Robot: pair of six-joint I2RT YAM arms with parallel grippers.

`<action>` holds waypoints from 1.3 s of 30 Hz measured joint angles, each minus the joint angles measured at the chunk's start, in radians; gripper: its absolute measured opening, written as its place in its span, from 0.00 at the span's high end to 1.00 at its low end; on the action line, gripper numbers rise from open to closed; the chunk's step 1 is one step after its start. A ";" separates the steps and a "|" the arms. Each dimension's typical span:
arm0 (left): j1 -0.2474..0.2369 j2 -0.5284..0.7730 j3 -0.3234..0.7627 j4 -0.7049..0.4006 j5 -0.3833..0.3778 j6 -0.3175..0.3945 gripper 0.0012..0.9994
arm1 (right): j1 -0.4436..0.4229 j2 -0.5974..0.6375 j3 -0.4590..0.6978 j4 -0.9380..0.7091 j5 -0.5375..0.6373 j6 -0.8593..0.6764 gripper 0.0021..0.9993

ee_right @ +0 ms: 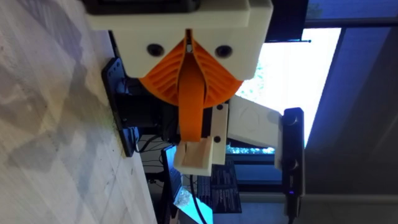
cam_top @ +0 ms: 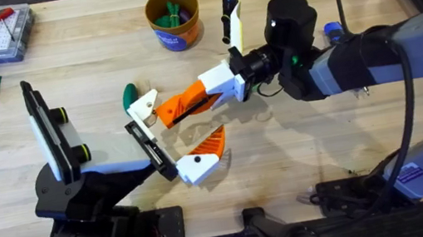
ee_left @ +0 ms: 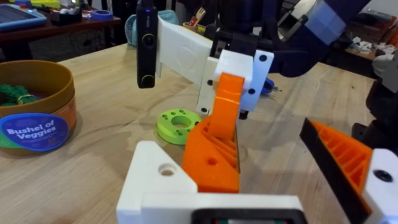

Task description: Pick up the gripper from the table and insert it into the empty holder that is missing its gripper. Then pick up a screw, insert it into the mounting hole, and use the screwdriver to tighten it. Finally, clean up the table by picking up the vegetable and placing it into the bucket.

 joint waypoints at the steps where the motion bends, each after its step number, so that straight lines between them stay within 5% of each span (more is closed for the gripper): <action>1: 0.000 0.000 0.000 0.002 -0.004 0.000 0.01 | 0.000 0.000 0.000 -0.005 -0.001 0.000 0.98; 19: 0.000 0.000 0.000 0.001 -0.005 -0.001 0.01 | 0.000 0.000 -0.002 0.105 -0.017 0.047 0.98; 39: 0.000 0.000 0.000 0.001 -0.005 -0.001 0.01 | 0.000 0.000 -0.002 0.052 -0.019 0.068 0.98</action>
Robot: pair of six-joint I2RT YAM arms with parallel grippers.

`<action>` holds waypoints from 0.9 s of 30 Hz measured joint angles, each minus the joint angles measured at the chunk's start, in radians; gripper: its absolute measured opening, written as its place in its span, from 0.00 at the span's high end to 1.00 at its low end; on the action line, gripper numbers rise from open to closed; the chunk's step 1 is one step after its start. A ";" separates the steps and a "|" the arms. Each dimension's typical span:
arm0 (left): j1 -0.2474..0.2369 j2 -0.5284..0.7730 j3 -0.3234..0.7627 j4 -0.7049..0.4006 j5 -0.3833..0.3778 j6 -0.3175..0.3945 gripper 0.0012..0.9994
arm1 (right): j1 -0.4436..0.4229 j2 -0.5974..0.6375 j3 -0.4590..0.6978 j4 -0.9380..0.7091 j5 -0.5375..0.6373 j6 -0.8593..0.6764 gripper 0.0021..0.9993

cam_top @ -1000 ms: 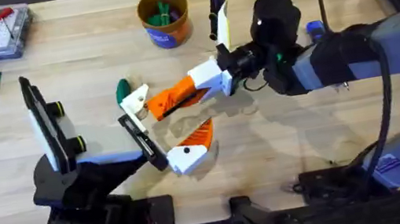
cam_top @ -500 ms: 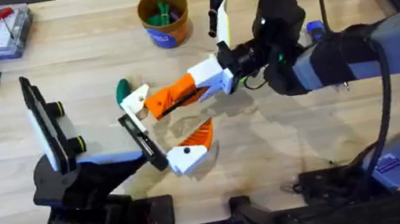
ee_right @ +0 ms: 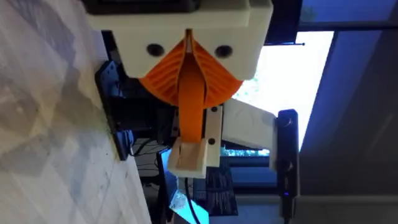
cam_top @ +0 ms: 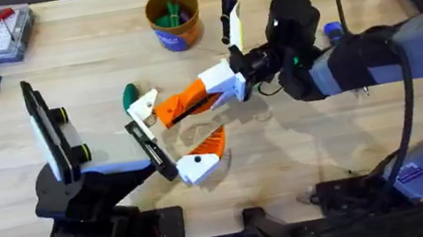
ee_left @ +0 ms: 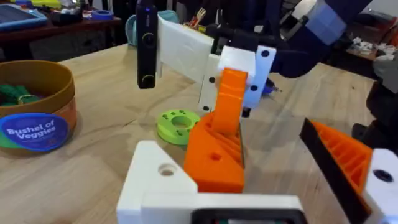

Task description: Pick up the gripper from the table and insert it into the empty holder that is missing its gripper. Then pick up a screw, insert it into the mounting hole, and use the screwdriver to tighten it. Finally, clean up the table by picking up the vegetable and placing it into the bucket.

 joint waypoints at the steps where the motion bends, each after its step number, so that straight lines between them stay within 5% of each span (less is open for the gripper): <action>1: 0.000 0.000 0.000 0.000 0.000 0.000 0.01 | 0.000 0.000 0.000 0.000 0.000 0.000 0.98; 27: 0.000 0.000 0.000 0.000 0.000 -0.001 0.01 | 0.026 0.000 0.005 -0.010 0.045 0.007 0.98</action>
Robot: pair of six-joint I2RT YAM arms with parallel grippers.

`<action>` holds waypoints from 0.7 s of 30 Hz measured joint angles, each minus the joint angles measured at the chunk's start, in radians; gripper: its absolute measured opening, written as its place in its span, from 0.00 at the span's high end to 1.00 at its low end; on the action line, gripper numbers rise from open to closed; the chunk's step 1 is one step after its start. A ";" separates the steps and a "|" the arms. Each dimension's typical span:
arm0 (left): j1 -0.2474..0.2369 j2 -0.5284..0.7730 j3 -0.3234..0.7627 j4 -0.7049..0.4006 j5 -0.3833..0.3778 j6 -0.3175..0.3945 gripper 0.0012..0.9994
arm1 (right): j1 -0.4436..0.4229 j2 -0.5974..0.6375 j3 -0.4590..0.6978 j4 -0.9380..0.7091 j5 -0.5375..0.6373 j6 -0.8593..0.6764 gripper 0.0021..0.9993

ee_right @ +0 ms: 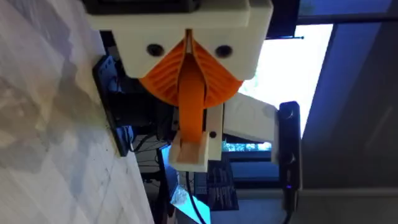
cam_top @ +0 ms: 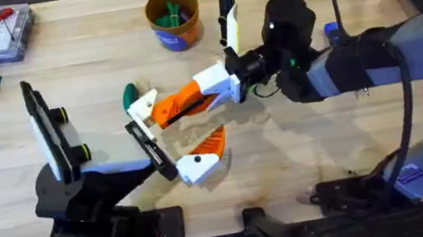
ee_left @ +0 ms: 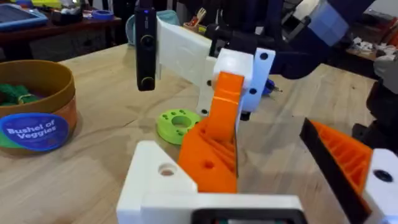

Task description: Pick up the gripper from the table and insert it into the empty holder that is missing its gripper. Then pick up a screw, insert it into the mounting hole, and use the screwdriver to tighten it. Finally, clean up the table by picking up the vegetable and placing it into the bucket.

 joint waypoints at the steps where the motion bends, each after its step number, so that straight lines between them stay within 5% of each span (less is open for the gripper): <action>1: 0.000 0.000 0.000 0.000 0.000 0.000 0.01 | 0.003 0.000 0.006 -0.010 0.000 0.000 0.98; 21: 0.001 0.000 0.000 0.000 -0.014 -0.011 0.01 | 0.023 0.119 0.139 -0.027 -0.017 0.005 0.98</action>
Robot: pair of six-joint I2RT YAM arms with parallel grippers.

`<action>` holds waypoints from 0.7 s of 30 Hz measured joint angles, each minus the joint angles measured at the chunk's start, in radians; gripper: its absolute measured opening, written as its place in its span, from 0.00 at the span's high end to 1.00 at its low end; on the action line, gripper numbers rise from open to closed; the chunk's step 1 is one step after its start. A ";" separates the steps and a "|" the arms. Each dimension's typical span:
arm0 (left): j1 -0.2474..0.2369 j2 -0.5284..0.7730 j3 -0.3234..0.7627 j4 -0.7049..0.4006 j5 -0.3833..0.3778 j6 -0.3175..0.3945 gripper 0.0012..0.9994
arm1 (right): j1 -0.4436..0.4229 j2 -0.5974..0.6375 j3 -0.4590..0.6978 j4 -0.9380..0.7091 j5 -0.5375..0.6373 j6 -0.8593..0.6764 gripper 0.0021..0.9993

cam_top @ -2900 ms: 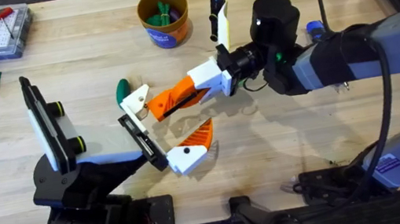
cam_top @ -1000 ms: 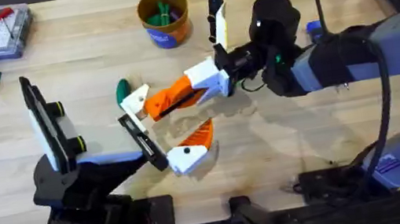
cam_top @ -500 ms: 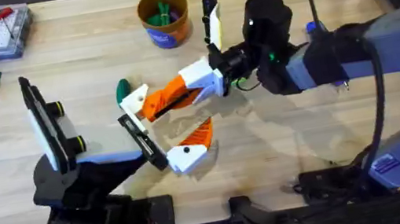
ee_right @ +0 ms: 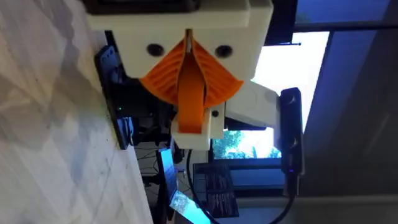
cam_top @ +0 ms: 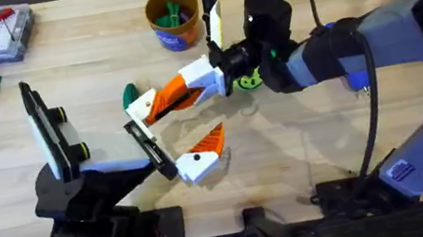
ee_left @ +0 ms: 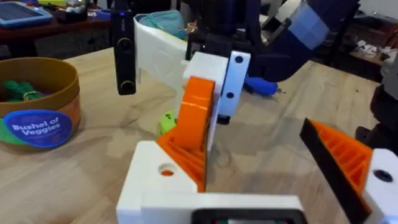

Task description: Pick up the gripper from the table and insert it into the empty holder that is missing its gripper. Then pick up a screw, insert it into the mounting hole, and use the screwdriver to tighten it. Finally, clean up the table by picking up the vegetable and placing it into the bucket.

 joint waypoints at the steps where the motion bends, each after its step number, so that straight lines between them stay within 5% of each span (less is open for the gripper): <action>1: 0.000 0.000 0.000 0.000 0.000 0.000 0.01 | 0.001 0.001 0.004 -0.001 0.000 0.000 0.98; 21: 0.000 0.000 0.000 0.000 -0.008 0.001 0.01 | 0.003 0.062 0.077 -0.005 -0.052 0.000 0.98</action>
